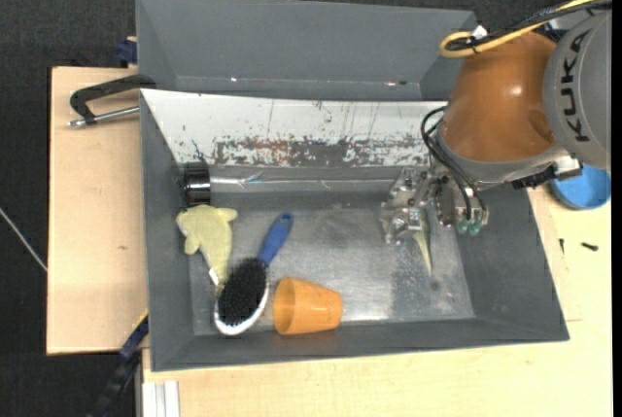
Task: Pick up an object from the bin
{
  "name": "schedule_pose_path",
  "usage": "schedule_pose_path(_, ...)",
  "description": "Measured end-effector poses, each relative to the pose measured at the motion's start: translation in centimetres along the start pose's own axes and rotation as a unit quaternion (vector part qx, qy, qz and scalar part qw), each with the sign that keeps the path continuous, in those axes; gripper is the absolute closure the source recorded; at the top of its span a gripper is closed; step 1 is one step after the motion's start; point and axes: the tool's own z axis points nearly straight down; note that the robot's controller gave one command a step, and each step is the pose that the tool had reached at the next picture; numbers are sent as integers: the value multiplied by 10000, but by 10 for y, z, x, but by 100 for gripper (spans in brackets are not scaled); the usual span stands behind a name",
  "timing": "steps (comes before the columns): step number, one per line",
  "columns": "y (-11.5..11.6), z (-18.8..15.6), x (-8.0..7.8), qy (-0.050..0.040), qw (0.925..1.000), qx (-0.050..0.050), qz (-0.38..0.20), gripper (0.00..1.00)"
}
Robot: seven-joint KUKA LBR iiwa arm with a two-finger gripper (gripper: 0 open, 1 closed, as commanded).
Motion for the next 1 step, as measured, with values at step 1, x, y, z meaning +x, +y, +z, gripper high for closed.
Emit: schedule_pose_path(1,0,-58,0,2,9999,-6,129,100)
